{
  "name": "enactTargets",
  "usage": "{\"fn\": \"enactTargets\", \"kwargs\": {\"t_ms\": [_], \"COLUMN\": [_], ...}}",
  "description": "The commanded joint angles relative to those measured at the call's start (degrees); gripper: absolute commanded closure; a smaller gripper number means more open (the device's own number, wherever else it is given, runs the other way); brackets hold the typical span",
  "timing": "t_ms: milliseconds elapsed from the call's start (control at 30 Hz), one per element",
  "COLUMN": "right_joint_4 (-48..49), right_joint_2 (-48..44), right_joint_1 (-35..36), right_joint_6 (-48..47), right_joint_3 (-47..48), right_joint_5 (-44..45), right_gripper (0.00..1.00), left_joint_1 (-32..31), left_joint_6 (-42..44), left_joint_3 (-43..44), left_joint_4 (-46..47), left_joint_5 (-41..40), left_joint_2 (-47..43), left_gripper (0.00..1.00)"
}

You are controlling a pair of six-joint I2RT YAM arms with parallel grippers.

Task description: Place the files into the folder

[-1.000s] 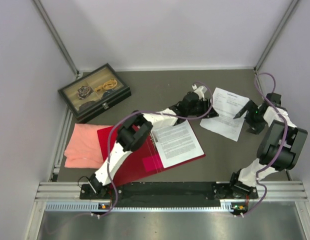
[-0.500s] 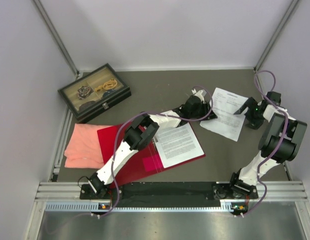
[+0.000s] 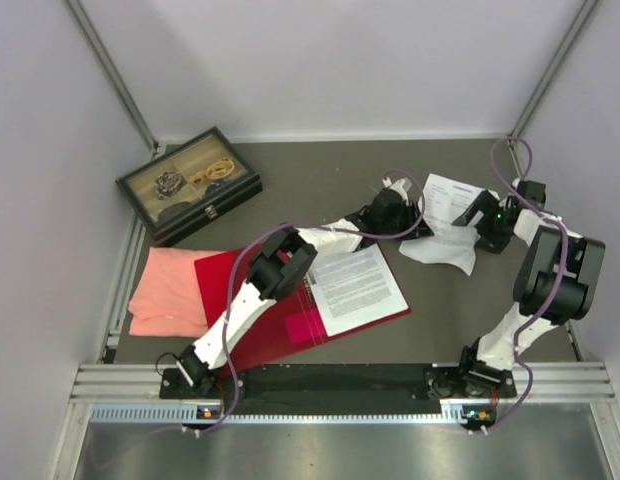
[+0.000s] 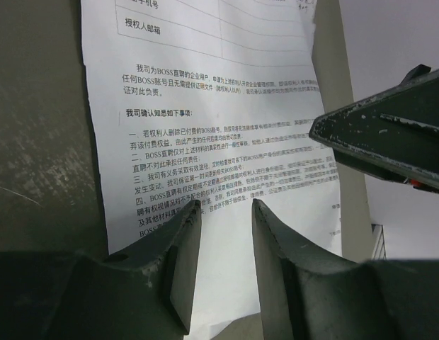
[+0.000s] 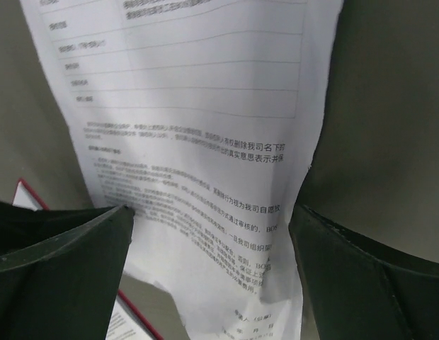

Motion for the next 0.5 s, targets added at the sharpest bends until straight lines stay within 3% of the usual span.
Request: {"fn": "enactTargets", "kwargs": {"t_ms": [0, 200, 467], "right_joint_4": [1.84, 5.97, 10.81], "right_joint_2": [-1.39, -5.61, -12.02], "right_joint_1": [0.52, 0.35, -0.62], "right_joint_6": [1.82, 6.3, 13.59], "right_joint_3": [-4.28, -8.32, -14.22], "right_joint_5": [-6.95, -14.33, -14.35], "right_gripper": [0.06, 0.05, 0.03], "left_joint_1": [0.39, 0.39, 0.39], "left_joint_6": [-0.2, -0.63, -0.9], "left_joint_3": [2.45, 2.89, 3.16], "left_joint_4": [-3.86, -4.39, -4.74], "left_joint_5": [1.04, 1.65, 2.27], "left_joint_2": [1.65, 2.09, 2.26], "left_gripper": [0.6, 0.59, 0.59]}}
